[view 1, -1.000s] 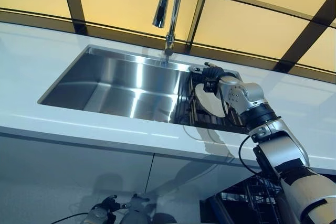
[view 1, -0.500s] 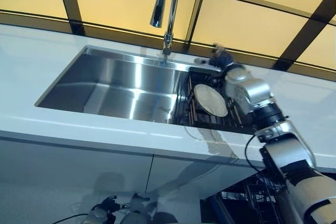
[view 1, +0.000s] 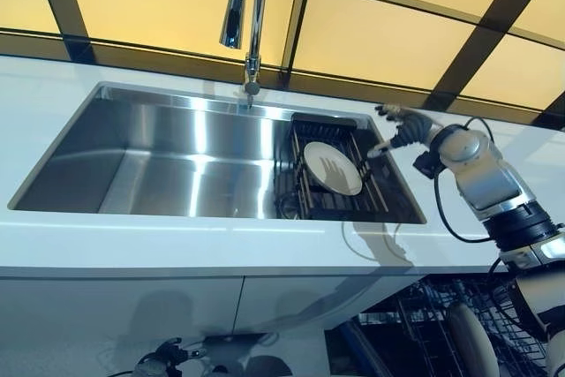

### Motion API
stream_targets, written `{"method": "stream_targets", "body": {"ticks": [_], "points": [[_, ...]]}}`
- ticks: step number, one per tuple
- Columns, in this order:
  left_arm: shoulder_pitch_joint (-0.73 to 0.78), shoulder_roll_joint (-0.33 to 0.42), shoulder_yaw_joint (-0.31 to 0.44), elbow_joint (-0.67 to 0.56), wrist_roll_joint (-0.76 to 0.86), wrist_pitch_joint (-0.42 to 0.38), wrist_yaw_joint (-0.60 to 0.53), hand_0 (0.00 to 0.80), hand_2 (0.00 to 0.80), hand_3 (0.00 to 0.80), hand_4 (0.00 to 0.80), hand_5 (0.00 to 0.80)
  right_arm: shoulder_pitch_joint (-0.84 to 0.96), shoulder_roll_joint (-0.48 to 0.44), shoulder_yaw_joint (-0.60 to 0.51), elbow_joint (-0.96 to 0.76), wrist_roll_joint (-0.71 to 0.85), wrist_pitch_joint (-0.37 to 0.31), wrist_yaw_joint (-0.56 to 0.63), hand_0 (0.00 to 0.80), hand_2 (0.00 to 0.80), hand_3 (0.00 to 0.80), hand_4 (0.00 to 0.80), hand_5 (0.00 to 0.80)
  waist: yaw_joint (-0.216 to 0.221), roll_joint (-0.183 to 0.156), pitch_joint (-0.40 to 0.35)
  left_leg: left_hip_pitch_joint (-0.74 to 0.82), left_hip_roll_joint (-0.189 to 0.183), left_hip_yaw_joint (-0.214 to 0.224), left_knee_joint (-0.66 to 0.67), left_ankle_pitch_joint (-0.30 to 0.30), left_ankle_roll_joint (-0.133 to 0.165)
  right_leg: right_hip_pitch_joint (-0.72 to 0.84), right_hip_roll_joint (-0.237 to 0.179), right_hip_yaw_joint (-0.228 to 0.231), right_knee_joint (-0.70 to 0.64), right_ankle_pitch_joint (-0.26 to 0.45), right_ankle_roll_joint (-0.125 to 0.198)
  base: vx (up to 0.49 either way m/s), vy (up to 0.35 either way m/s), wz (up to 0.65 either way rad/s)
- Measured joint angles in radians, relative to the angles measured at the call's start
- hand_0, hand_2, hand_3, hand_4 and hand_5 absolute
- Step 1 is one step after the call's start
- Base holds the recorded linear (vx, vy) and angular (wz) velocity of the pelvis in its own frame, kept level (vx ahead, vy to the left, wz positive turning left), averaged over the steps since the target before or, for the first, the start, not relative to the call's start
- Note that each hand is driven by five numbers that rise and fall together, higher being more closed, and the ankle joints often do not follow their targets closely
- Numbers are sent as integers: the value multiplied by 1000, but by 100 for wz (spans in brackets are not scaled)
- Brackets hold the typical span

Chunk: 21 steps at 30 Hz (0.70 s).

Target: Take plates into dishwasher

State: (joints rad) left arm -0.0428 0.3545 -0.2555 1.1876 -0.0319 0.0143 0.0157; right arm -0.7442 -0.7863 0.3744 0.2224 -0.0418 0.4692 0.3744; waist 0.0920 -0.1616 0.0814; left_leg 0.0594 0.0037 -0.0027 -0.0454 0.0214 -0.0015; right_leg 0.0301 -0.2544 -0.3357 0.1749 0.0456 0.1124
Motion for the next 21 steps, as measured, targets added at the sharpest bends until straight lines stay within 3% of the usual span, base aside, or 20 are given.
{"method": "stream_targets", "body": {"ticks": [9,21], "points": [[1,18,1,6,4,-1,-8,0,0,0,0,0,77,18,0,-3,-95,-53,97,0,0,0,0,0,5,4,27,2,-1,-4,-8,2,2,1,-1,0,1,0,0,3,-3,0],[0,16,0,4,19,-2,-15,0,0,0,0,0,120,147,22,31,-144,-50,80,0,0,0,0,0,5,23,47,4,-5,-30,-10,3,2,15,-2,0,2,0,0,20,13,6]]}}
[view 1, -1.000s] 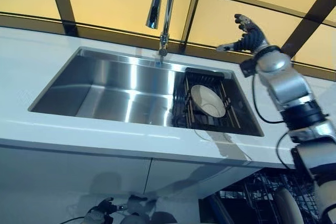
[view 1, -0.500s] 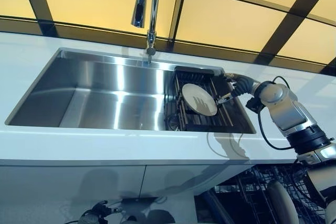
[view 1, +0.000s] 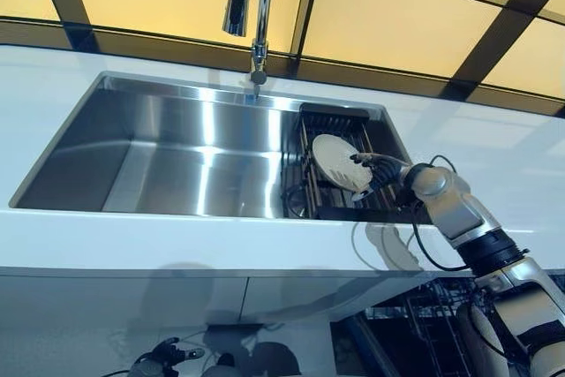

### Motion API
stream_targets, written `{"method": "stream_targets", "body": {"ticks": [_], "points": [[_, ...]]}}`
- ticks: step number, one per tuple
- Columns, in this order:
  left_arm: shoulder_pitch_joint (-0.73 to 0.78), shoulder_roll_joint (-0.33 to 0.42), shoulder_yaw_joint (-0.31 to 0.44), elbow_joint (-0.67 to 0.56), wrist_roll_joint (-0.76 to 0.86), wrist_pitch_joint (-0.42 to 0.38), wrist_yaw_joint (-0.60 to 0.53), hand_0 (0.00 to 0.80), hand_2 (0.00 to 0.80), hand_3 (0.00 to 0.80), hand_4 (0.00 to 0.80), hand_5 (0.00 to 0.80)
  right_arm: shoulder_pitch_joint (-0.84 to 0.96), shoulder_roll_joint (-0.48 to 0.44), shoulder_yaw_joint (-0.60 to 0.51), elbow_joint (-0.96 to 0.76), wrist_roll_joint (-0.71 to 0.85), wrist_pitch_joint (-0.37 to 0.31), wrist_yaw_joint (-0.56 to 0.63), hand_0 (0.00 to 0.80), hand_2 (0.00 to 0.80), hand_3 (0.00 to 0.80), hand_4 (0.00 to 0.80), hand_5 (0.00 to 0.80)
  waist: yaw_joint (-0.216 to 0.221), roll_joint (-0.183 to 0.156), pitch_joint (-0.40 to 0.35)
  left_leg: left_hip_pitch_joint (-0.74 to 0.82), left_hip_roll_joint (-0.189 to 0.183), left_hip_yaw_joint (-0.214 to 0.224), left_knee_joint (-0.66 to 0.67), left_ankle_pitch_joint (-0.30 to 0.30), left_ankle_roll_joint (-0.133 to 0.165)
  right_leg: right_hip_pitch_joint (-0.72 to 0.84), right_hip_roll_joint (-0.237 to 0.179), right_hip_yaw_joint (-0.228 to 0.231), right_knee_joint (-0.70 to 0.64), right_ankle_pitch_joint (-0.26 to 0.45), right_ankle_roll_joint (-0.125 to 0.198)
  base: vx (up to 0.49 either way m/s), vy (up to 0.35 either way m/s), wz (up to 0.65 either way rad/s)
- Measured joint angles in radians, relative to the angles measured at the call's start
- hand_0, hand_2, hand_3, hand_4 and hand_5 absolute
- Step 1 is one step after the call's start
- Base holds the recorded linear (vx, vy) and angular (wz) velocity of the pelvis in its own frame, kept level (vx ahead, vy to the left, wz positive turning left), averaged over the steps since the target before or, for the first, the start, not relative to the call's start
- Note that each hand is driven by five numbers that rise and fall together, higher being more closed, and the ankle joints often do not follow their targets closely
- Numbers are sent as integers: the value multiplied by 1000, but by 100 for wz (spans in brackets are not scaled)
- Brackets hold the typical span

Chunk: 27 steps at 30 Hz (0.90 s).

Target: Take plates into dishwasher

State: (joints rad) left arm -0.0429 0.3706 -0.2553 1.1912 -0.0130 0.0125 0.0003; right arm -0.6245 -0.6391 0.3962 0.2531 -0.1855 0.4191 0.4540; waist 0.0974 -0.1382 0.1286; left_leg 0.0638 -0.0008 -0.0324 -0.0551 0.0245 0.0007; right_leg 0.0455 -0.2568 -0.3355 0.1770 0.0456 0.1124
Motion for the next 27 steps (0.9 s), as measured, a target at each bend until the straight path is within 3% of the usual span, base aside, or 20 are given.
{"method": "stream_targets", "body": {"ticks": [6,19,27], "points": [[1,-2,-2,0,0,0,-2,0,0,0,0,0,1,58,10,16,-21,20,-40,0,0,0,0,0,3,19,15,12,-1,-9,-4,1,3,7,-5,0,16,0,0,15,9,5],[1,-22,-9,-5,1,0,-6,0,0,0,0,0,2,153,10,72,-59,86,-151,0,0,0,0,0,11,26,20,17,-3,-29,-1,3,4,13,-9,0,39,0,0,11,8,4],[1,-43,-30,-8,1,1,-6,0,0,0,0,0,2,216,9,81,-59,135,-283,0,0,0,0,0,25,37,27,29,-2,-29,-2,3,6,18,-11,0,49,0,0,0,0,0]]}}
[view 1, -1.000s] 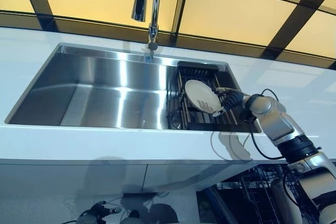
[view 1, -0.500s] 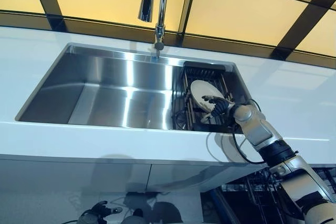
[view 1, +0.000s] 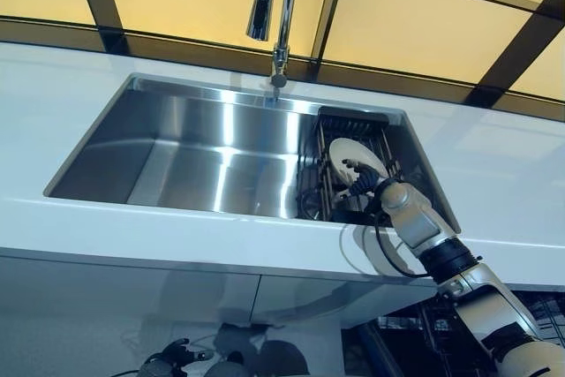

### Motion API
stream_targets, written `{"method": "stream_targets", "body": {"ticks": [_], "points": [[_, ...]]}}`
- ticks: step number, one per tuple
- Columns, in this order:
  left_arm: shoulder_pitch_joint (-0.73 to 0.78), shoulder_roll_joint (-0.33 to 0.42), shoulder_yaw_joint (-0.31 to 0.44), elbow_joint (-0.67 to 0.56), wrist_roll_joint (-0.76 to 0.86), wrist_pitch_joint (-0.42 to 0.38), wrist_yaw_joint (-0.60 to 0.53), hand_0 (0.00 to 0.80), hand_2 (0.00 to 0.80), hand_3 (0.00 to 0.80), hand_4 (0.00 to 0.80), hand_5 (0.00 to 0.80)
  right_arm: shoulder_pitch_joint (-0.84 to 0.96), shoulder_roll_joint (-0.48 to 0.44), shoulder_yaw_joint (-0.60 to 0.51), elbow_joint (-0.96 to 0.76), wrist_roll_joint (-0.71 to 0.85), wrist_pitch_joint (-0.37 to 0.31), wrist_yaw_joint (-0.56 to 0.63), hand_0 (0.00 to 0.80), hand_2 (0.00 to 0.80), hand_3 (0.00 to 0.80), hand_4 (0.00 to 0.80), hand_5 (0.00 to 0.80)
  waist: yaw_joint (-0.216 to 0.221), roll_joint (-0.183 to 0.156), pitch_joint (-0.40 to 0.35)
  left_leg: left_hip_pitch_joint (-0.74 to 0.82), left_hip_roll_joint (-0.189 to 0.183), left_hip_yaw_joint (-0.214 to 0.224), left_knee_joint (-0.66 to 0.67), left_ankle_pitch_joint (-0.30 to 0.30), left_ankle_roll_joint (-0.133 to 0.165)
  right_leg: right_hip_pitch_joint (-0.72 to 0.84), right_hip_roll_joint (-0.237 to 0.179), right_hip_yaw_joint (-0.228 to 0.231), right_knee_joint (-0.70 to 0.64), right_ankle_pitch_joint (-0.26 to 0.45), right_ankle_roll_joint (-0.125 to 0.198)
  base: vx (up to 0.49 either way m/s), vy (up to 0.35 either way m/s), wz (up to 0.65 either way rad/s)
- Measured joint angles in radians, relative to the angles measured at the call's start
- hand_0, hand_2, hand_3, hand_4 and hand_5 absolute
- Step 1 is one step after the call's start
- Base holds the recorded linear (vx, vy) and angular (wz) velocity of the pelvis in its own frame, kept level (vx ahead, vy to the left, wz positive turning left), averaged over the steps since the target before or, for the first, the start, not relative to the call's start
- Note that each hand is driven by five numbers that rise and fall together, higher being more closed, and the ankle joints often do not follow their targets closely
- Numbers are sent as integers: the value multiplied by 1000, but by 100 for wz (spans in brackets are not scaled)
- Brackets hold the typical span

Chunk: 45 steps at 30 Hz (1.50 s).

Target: Take plates into dishwasher

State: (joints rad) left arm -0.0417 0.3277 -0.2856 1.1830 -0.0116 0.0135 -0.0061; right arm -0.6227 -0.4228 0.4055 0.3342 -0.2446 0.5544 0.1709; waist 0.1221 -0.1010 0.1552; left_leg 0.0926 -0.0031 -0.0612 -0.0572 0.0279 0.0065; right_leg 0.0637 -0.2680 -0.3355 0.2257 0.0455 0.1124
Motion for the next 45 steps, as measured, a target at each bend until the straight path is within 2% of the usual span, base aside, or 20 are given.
{"method": "stream_targets", "body": {"ticks": [8,14,26,30,35,39,45], "points": [[0,-9,-17,-11,0,1,0,0,0,0,0,0,1,57,0,37,-20,20,-97,0,0,0,0,0,2,10,-1,0,-1,-20,4,1,7,-17,-12,0,58,0,0,11,16,7],[1,-20,-29,-14,0,1,0,0,0,0,0,0,2,58,4,70,-91,21,-161,0,0,0,0,0,5,25,-11,2,-4,-29,6,4,6,-24,-18,0,88,0,0,15,9,5],[11,-38,-30,-14,0,2,0,0,0,0,0,0,29,58,38,80,-155,15,-179,0,0,0,0,0,2,33,-39,-3,-2,-29,14,0,10,-32,-21,0,104,0,0,2,0,-1],[21,-39,-29,-13,7,2,0,0,0,0,0,0,52,46,33,42,-64,-37,-169,0,0,0,0,0,0,34,-48,-3,-1,-29,13,0,11,-34,-21,0,109,0,0,0,0,0],[32,-38,-28,-13,39,1,1,0,0,0,0,0,96,39,11,-76,124,-132,-162,0,0,0,0,0,-2,29,-52,-2,-1,-35,14,0,11,-42,-25,2,133,0,0,14,-10,4],[35,-35,-28,-13,39,0,1,0,0,0,0,0,142,18,-15,-165,211,-165,-155,0,0,0,0,0,-8,25,-54,0,-6,-37,13,2,13,-52,-32,17,156,0,0,8,-10,3],[40,-32,-29,-13,39,0,1,0,0,0,0,0,159,9,-71,-197,289,-199,-174,0,0,0,0,0,-25,25,-54,-1,-7,-31,11,3,14,-60,-32,27,157,0,0,4,-11,-3]]}}
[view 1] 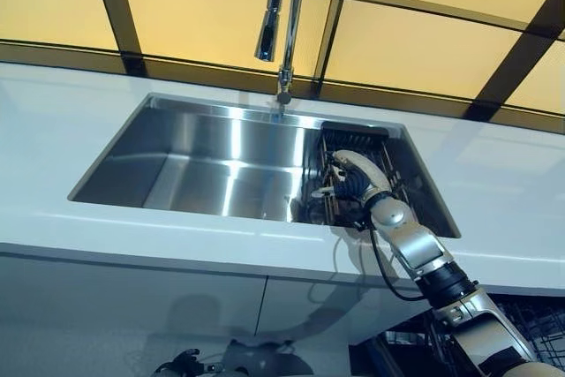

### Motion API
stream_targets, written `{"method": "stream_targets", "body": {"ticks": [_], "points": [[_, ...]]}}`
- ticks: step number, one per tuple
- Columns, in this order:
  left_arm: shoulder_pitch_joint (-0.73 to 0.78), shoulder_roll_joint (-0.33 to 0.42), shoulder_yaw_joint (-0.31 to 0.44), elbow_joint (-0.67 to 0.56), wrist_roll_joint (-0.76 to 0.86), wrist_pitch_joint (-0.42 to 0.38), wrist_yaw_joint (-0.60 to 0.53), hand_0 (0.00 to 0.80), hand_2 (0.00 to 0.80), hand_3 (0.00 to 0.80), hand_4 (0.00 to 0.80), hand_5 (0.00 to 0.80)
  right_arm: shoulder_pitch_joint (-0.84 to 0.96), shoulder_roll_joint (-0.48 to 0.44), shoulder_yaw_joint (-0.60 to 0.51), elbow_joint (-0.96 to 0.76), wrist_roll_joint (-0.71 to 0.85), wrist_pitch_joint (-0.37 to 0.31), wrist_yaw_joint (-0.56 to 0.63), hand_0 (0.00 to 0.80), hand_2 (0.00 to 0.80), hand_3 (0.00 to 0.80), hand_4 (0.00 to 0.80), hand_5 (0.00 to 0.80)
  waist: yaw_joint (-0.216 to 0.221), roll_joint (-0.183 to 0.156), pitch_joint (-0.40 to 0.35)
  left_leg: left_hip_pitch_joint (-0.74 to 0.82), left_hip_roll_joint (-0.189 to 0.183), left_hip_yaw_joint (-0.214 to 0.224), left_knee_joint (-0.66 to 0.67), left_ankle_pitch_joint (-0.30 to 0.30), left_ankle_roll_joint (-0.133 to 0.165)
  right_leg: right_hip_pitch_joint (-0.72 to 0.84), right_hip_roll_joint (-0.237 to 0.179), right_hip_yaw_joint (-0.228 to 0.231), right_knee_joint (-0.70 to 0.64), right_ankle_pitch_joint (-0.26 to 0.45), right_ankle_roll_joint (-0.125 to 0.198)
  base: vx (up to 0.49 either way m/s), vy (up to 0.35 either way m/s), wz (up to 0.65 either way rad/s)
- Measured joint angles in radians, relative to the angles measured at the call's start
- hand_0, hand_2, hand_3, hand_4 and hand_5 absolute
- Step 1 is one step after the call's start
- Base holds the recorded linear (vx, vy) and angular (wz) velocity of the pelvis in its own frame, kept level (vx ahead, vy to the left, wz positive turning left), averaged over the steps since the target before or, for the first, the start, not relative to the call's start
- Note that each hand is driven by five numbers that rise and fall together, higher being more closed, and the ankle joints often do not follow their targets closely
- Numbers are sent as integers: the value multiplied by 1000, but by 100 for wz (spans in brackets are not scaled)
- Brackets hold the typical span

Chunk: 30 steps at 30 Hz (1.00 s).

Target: Take plates into dishwasher

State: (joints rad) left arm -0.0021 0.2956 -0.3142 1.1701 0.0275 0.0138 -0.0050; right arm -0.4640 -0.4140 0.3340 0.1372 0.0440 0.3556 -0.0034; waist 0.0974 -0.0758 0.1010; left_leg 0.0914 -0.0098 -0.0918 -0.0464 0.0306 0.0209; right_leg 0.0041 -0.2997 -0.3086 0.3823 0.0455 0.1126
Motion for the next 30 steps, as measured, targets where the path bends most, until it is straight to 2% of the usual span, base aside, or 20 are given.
{"method": "stream_targets", "body": {"ticks": [6,11,17,23,30], "points": [[2,0,0,-1,0,0,1,0,0,0,0,0,27,-18,-50,-56,-43,-7,-89,0,0,0,0,0,-2,0,0,0,0,9,-6,0,1,-6,0,2,-1,0,0,1,-8,-5],[3,0,0,-1,0,0,2,0,0,0,0,0,29,-79,-67,-56,-277,-5,-189,0,0,0,0,0,-1,0,0,0,-1,12,-10,1,2,-6,0,3,-5,0,0,0,0,0],[4,2,7,-1,11,1,0,0,0,0,0,0,29,-167,-75,-50,-486,6,-195,0,0,0,0,0,0,-1,0,1,-2,10,-10,3,3,-6,-1,4,-5,0,0,0,0,0],[4,10,17,-7,37,1,-8,0,0,0,0,0,26,-219,-75,-46,-583,6,-126,0,0,0,0,0,2,-3,2,0,-3,9,-11,2,3,-5,-1,4,-8,0,0,0,0,0],[4,24,22,-13,38,3,-21,0,0,0,0,0,25,-249,-73,4,-550,6,61,0,0,0,0,0,2,-16,10,0,-3,9,-13,3,4,-4,-1,3,-13,0,0,0,0,0]]}}
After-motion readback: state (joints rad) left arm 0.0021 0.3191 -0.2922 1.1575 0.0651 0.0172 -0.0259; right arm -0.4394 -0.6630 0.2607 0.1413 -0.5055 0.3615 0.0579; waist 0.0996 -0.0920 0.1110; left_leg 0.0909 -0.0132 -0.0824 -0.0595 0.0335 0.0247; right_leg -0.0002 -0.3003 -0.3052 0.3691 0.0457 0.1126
